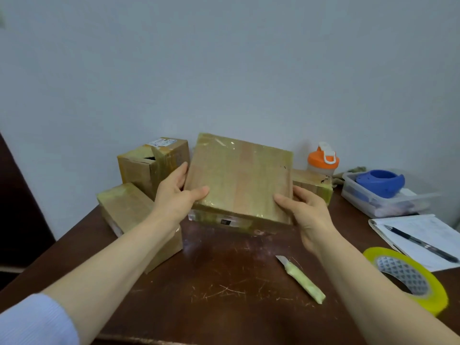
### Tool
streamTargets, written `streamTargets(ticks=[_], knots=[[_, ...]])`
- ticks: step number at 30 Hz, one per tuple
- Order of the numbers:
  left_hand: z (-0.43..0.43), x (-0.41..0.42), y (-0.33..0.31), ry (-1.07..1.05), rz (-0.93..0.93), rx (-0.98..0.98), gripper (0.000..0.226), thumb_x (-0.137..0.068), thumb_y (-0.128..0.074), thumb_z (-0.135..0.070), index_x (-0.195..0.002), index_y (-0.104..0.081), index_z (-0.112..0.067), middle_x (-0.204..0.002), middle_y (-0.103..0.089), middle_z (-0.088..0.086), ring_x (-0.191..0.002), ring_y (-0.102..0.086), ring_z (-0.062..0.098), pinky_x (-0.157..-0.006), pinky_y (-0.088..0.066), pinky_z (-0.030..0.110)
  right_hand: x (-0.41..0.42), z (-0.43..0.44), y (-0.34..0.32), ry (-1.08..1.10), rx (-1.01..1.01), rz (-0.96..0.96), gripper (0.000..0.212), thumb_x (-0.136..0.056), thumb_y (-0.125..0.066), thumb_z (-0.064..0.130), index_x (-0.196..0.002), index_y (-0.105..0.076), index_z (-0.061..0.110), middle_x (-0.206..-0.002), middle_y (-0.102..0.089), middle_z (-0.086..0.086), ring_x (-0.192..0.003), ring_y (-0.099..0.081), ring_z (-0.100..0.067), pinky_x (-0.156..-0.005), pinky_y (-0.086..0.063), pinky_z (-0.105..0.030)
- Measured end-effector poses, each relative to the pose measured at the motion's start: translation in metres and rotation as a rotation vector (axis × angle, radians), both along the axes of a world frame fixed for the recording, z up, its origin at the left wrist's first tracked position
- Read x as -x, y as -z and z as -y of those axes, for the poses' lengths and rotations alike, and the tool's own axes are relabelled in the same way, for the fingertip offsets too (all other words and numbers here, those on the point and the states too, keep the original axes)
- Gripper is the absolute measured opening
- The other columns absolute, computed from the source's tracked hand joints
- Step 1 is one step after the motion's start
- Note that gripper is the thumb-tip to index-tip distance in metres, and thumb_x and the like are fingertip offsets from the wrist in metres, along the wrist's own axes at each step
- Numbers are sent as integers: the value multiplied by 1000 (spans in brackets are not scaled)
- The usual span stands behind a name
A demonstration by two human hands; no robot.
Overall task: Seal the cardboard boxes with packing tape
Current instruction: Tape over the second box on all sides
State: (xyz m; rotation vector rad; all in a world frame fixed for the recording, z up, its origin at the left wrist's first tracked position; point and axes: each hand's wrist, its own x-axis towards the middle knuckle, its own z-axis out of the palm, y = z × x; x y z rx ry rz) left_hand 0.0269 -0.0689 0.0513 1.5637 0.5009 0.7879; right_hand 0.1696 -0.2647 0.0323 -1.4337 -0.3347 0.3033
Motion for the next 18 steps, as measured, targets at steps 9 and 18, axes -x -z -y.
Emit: streamTargets(ticks=[9, 18], knots=[[-32, -8, 5, -108, -213, -199, 76, -74, -76, -3, -138, -40, -18, -133, -54, -4, -110, -53, 11, -94, -49, 37, -9, -37, 8, 0, -29, 49, 57, -78, -71, -3, -130, -55, 11, -90, -65, 18, -82, -63, -1, -68, -54, -18], [-69, -36, 39, -328, -608, -379, 63, -72, -80, -24, -120, -40, -11, -115, -57, 7, -103, -57, 29, -84, -49, 40, -40, -102, 37, 15, 196, 182, 52, -83, -61, -10, -132, -54, 8, -121, -64, -1, -107, -60, -15, -98, -47, -34]])
